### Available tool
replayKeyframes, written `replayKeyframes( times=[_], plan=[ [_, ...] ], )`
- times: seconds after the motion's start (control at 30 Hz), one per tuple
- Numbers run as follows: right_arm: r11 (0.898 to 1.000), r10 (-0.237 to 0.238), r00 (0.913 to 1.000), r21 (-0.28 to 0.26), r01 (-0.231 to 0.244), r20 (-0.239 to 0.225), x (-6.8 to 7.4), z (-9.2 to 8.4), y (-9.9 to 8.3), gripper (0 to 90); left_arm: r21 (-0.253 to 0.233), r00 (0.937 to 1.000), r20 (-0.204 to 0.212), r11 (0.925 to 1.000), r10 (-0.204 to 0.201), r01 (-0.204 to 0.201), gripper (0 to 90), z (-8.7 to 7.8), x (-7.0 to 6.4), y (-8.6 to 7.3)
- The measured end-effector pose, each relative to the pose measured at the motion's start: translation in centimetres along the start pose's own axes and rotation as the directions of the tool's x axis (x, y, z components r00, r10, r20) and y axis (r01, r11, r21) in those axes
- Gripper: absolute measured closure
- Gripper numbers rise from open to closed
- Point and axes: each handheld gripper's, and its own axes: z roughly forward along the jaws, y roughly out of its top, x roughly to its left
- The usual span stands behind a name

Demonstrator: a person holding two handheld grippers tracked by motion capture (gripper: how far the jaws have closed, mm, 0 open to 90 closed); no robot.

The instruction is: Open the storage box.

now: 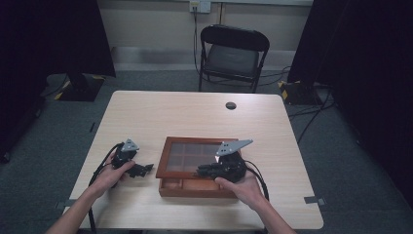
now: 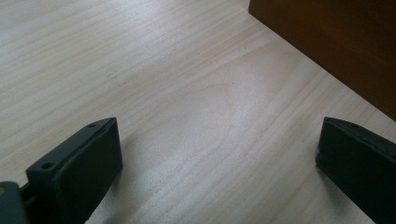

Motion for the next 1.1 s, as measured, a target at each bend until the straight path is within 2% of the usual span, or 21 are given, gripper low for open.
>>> replayKeyframes(
  times=[0.43,0.87,1.1],
  plan=[
    [1.000,-0.002,1.0000,-0.004,0.002,0.000,-0.1,-0.3,1.0,81.6,0.000,1.0000,0.000,1.0000,0.000,0.000,0.0,0.0,0.0,0.0],
    [0.999,0.001,1.0000,-0.040,-0.001,0.004,-0.5,-1.0,2.1,81.7,0.000,1.0000,0.000,1.0000,0.000,0.000,0.0,0.0,0.0,0.0],
    [1.000,0.000,0.9999,-0.031,0.000,0.010,-0.6,-1.2,2.5,81.7,0.000,1.0000,0.000,1.0000,0.000,0.000,0.0,0.0,0.0,0.0]
  ],
)
